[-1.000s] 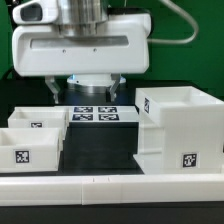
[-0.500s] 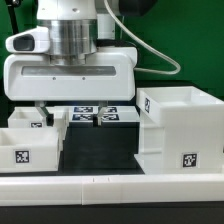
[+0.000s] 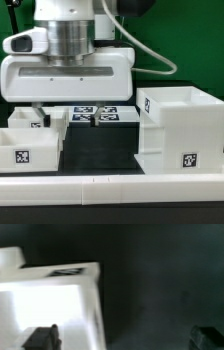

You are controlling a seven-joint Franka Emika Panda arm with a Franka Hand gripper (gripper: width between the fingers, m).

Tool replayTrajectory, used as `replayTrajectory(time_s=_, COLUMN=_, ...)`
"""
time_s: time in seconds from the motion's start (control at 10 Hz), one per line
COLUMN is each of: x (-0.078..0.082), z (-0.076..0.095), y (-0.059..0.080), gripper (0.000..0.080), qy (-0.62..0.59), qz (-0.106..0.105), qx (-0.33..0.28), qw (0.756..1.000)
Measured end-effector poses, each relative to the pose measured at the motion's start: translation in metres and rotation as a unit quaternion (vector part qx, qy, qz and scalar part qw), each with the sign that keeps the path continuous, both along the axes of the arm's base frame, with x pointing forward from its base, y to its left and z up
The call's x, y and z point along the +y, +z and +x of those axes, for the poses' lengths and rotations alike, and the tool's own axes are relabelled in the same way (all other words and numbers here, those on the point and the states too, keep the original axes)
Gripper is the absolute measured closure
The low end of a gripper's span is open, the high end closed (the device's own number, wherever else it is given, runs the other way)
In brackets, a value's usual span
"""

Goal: Assemble drawer

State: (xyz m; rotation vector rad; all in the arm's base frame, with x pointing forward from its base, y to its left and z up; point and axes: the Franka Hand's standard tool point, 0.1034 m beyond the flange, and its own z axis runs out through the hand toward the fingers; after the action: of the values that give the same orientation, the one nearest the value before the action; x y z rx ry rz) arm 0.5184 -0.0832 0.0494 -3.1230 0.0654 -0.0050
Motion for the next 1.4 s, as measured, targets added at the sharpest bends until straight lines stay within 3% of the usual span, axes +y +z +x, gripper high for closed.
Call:
replayTrajectory(time_s=0.2, x=-0.013, z=-0.003, y=-0.006, gripper=0.0151, qy=0.004, qz=-0.001, qx=0.004, qw=1.000)
replayTrajectory(time_s=0.9, x=-0.008, z=-0.011, y=-0.038, gripper=0.0151, qy=0.012, qz=-0.010, qx=0.008, qw=1.000)
replayTrajectory(time_s=1.4, x=-0.009, z=-0.015, y=-0.042, gripper=0.0151, qy=0.011, qz=-0.013, qx=0.006, qw=1.000)
